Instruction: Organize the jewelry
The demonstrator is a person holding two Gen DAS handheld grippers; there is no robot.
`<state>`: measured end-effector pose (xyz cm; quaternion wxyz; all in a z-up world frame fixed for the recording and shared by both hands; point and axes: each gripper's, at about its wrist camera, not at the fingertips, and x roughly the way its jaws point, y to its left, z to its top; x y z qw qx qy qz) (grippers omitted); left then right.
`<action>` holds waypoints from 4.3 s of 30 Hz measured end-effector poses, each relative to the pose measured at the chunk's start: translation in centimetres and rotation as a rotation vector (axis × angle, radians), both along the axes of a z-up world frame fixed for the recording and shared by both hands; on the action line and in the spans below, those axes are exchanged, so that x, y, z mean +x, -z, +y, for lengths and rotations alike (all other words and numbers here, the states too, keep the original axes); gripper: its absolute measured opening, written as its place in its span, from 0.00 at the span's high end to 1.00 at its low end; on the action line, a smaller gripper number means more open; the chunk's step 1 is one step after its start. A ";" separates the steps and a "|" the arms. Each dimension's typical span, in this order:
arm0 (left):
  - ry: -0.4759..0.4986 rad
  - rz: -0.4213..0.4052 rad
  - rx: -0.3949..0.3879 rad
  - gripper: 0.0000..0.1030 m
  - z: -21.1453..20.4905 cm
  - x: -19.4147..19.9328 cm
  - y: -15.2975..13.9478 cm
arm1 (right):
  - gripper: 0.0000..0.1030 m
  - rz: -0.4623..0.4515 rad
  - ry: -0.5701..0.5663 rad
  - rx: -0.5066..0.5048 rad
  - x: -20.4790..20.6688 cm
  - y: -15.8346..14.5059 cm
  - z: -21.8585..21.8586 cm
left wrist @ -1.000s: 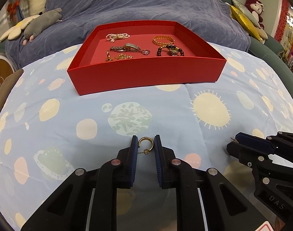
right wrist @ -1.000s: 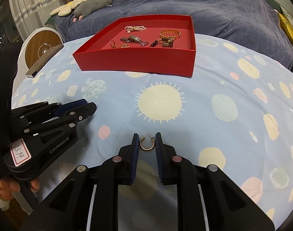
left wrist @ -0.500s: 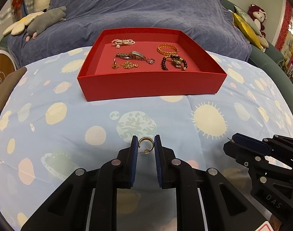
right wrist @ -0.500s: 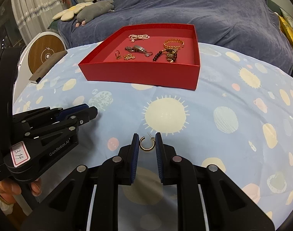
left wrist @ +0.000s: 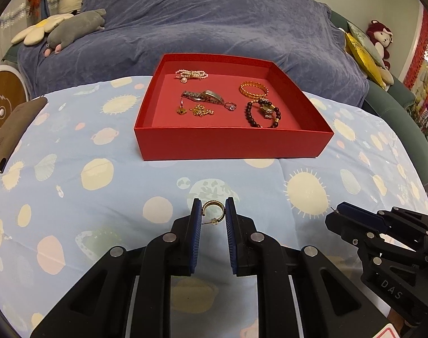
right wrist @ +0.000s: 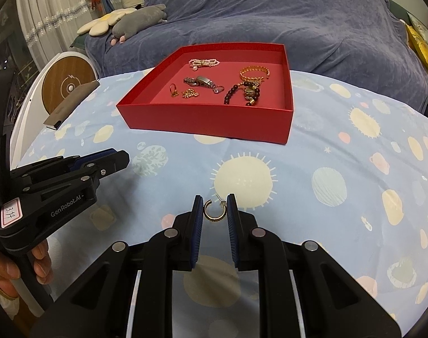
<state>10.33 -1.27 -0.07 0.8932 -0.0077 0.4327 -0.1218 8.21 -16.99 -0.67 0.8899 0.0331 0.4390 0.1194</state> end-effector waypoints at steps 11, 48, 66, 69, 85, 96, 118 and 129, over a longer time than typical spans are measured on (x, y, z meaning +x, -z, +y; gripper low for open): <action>-0.028 -0.038 -0.017 0.86 0.9 1.2 -1.9 | 0.84 -0.028 0.016 0.006 1.2 -1.1 0.0; -0.019 0.002 0.047 0.86 -1.2 15.0 0.8 | 0.84 -0.023 0.061 0.071 17.6 0.6 1.9; -0.038 -0.034 0.077 0.71 -1.3 13.4 -1.2 | 0.82 -0.073 0.049 0.049 14.7 -2.5 1.9; -0.033 -0.042 0.070 0.71 -1.3 11.9 -2.4 | 0.81 -0.077 0.051 0.039 12.7 -3.5 1.4; -0.065 -0.012 0.012 0.70 -0.1 -0.6 -2.2 | 0.78 0.002 0.083 0.041 -0.2 -2.3 -0.3; -0.009 -0.025 0.076 0.70 -2.2 -1.0 -1.1 | 0.76 0.001 0.082 -0.002 0.3 -1.2 0.6; -0.078 -0.003 0.109 0.54 -1.6 -0.7 -0.9 | 0.65 -0.010 0.095 -0.041 0.0 -0.8 1.5; -0.157 -0.033 0.121 0.30 -0.4 -0.7 -1.4 | 0.37 -0.021 0.176 -0.038 0.1 -1.0 0.4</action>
